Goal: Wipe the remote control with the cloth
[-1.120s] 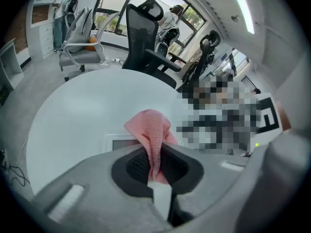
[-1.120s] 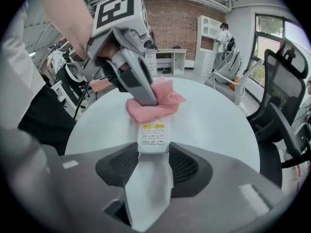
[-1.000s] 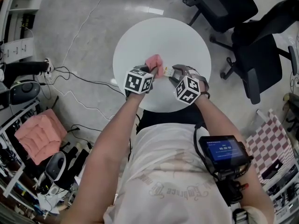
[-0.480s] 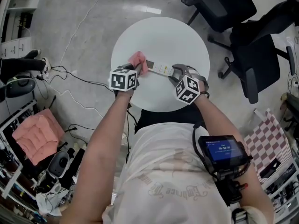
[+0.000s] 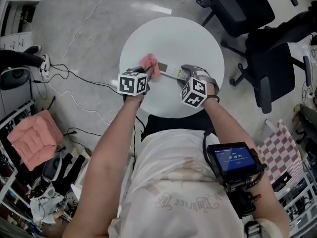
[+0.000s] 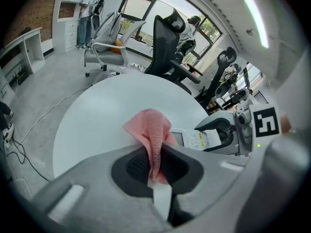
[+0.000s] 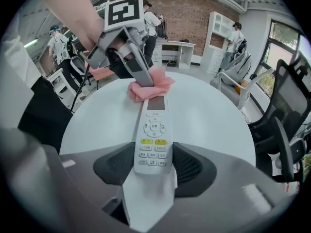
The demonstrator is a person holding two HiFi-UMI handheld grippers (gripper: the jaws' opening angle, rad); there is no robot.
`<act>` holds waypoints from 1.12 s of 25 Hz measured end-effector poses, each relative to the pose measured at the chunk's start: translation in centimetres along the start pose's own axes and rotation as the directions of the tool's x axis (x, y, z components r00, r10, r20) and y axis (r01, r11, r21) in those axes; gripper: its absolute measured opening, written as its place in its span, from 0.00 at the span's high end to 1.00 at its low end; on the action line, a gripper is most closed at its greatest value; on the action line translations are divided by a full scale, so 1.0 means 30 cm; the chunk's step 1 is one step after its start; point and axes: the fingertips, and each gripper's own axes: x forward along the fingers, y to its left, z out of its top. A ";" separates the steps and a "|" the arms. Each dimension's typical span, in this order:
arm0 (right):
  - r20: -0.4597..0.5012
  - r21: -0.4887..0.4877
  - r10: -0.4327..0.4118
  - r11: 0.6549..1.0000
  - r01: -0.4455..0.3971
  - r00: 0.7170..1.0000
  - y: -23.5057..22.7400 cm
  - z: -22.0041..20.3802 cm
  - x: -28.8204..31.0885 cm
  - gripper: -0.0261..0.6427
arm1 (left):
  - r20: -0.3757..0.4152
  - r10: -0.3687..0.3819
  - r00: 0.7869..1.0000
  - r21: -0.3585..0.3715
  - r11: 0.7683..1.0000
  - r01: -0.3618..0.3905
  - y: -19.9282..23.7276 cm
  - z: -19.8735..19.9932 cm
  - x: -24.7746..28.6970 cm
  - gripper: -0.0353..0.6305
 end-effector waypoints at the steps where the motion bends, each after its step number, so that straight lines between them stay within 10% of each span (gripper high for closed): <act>1: -0.014 -0.005 0.001 1.000 -0.001 1.000 -0.002 -0.001 0.002 0.59 | 0.003 0.002 1.000 -0.004 1.000 -0.002 0.003 0.000 -0.004 0.91; 6: -0.039 0.019 0.028 0.999 -0.027 0.999 -0.005 -0.007 -0.004 0.59 | 0.014 0.042 0.999 -0.052 0.998 -0.041 0.062 -0.032 -0.043 0.91; 12: 0.074 0.306 0.124 0.942 -0.140 0.990 0.007 0.012 -0.029 0.59 | 0.109 0.019 0.994 -0.138 0.990 -0.004 0.047 -0.056 -0.107 0.91; 17: 0.239 0.581 0.200 0.755 -0.305 0.950 0.028 0.038 -0.082 0.59 | 0.199 -0.068 0.978 -0.216 0.970 0.111 -0.066 -0.080 -0.148 0.91; 22: 0.528 0.673 0.201 0.494 -0.551 0.825 -0.011 0.074 -0.184 0.59 | 0.290 -0.186 0.939 -0.313 0.909 0.277 -0.235 -0.129 -0.121 0.91; 28: 0.630 0.667 0.188 0.367 -0.649 0.754 -0.028 0.082 -0.260 0.59 | 0.354 -0.261 0.898 -0.409 0.820 0.400 -0.351 -0.157 -0.099 0.91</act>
